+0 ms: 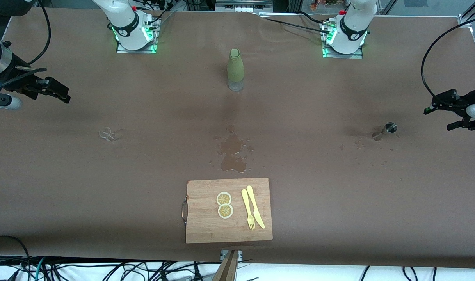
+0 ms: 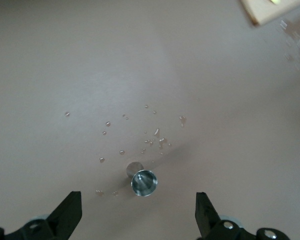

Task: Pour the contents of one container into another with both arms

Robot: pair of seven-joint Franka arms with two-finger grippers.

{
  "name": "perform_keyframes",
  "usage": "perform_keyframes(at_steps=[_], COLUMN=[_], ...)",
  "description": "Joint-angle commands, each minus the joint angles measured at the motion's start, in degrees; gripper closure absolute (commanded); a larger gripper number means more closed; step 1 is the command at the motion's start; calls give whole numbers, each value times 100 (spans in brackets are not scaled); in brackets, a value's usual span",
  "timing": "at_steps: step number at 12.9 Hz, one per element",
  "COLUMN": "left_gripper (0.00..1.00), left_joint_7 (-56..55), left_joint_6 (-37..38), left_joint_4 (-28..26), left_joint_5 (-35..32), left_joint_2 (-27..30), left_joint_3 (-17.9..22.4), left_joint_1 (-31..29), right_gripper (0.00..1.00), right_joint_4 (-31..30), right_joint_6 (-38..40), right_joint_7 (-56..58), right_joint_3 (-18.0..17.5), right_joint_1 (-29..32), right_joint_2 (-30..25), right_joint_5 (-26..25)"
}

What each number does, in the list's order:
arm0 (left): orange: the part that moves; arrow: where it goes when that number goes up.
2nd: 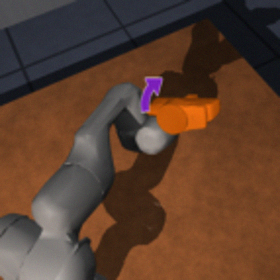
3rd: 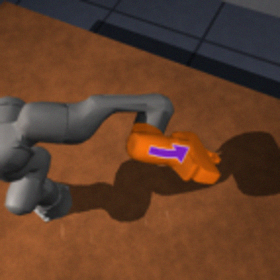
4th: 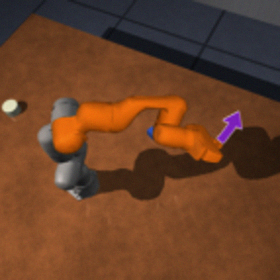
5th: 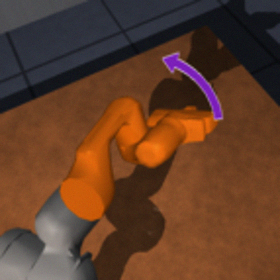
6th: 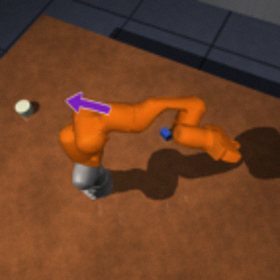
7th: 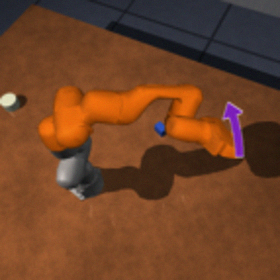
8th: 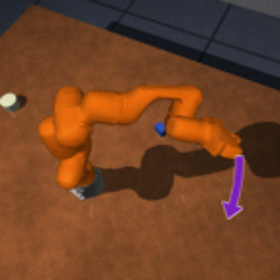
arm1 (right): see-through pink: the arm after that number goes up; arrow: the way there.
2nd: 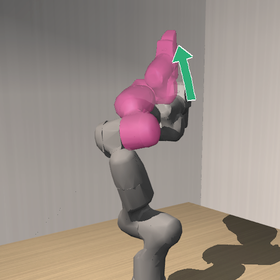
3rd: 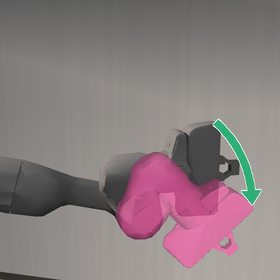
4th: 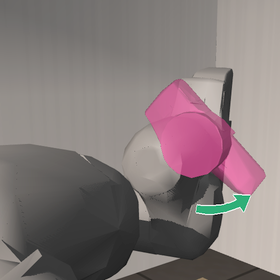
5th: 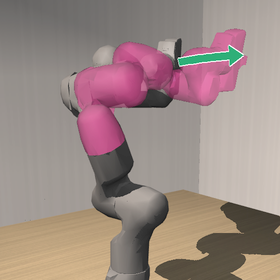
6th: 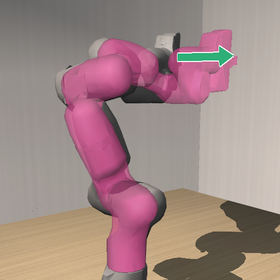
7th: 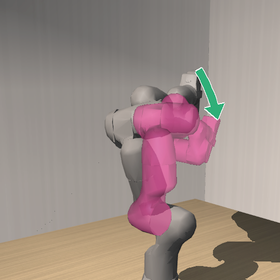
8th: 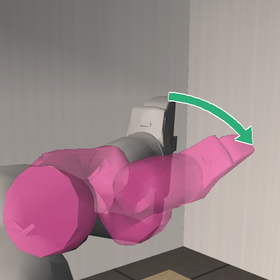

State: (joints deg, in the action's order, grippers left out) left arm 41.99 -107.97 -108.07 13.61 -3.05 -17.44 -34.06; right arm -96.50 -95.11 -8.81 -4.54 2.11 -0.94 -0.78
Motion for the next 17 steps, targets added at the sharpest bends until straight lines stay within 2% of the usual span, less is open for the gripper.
perform_keyframes(at_steps=[1, 4, 5, 7, 11, 13, 17], left_gripper=[0, 0, 0, 0, 0, 0, 0], left_joint_7=[-1531, -2089, -2255, -2546, -2670, -2679, -2670], left_joint_6=[-83, -84, -57, 213, 409, 426, 698], left_joint_4=[-31, 75, 110, 495, 603, 629, 901], left_joint_5=[-209, -236, -436, -570, -570, -570, -578], left_joint_2=[200, 235, 287, 227, 218, 226, 226], left_joint_3=[-320, -628, -725, -787, -875, -1085, -1174], left_joint_1=[-39, -30, -30, -30, -21, -21, -13], right_gripper=[0, 0, 0, 0, 0, 0, 0], right_joint_4=[105, 105, 105, 105, 105, 105, 105], right_joint_6=[63, 63, 63, 63, 71, 63, 71], right_joint_7=[-68, -68, -68, -68, -68, -59, -42], right_joint_3=[-12, -12, -12, -12, -12, -12, -12], right_joint_1=[0, 0, 0, 0, 0, 8, 8], right_joint_2=[33, 33, 33, 33, 33, 33, 33], right_joint_5=[61, 70, 70, 70, 70, 70, 70])
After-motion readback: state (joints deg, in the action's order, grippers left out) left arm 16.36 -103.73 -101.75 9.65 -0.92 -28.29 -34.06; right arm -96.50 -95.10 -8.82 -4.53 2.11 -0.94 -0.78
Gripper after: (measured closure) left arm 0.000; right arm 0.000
